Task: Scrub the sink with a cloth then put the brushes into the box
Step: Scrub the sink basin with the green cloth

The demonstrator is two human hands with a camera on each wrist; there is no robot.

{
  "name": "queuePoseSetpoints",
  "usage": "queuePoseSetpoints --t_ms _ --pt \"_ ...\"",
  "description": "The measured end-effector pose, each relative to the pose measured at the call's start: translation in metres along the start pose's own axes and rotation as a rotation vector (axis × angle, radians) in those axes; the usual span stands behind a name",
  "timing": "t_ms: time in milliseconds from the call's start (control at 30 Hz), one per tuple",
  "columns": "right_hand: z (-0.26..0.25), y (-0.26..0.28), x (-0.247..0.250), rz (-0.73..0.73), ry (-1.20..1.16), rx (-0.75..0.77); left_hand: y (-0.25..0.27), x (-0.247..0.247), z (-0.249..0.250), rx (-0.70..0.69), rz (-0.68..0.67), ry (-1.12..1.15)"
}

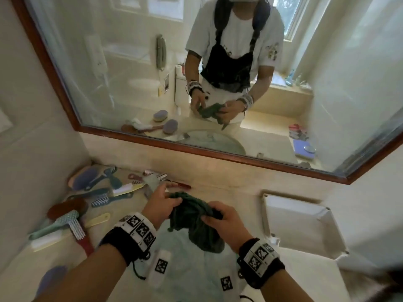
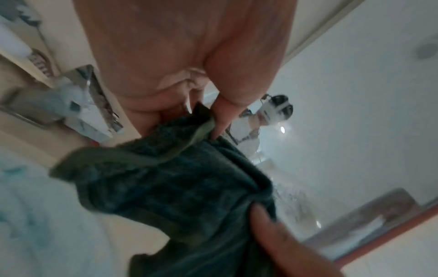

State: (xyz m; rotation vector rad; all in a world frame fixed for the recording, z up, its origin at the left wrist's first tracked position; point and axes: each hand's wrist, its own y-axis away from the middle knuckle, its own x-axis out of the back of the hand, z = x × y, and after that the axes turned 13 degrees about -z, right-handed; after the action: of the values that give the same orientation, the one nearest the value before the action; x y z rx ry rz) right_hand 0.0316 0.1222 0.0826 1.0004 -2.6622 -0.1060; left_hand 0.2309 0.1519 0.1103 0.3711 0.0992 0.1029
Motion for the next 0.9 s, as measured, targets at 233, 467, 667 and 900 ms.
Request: queuePoseSetpoints --t_ms 233,467,667,900 --pt "-0.007 -0.037 -0.064 0.169 -0.323 -0.063 -0.017 0.042 -0.049 0.004 -0.302 -0.284" --pt "0.025 -0.045 -0.082 0.228 -0.48 -0.199 -0.028 0.066 -0.11 0.123 -0.341 -0.468" --pt "0.072 -0.053 -0.082 0.153 -0.406 -0.364 -0.007 0.102 -0.185 0.248 -0.274 -1.038" --pt "0.117 -0.061 -0.084 0.156 -0.183 -0.499 0.019 0.098 -0.216 0.383 -0.118 -1.229"
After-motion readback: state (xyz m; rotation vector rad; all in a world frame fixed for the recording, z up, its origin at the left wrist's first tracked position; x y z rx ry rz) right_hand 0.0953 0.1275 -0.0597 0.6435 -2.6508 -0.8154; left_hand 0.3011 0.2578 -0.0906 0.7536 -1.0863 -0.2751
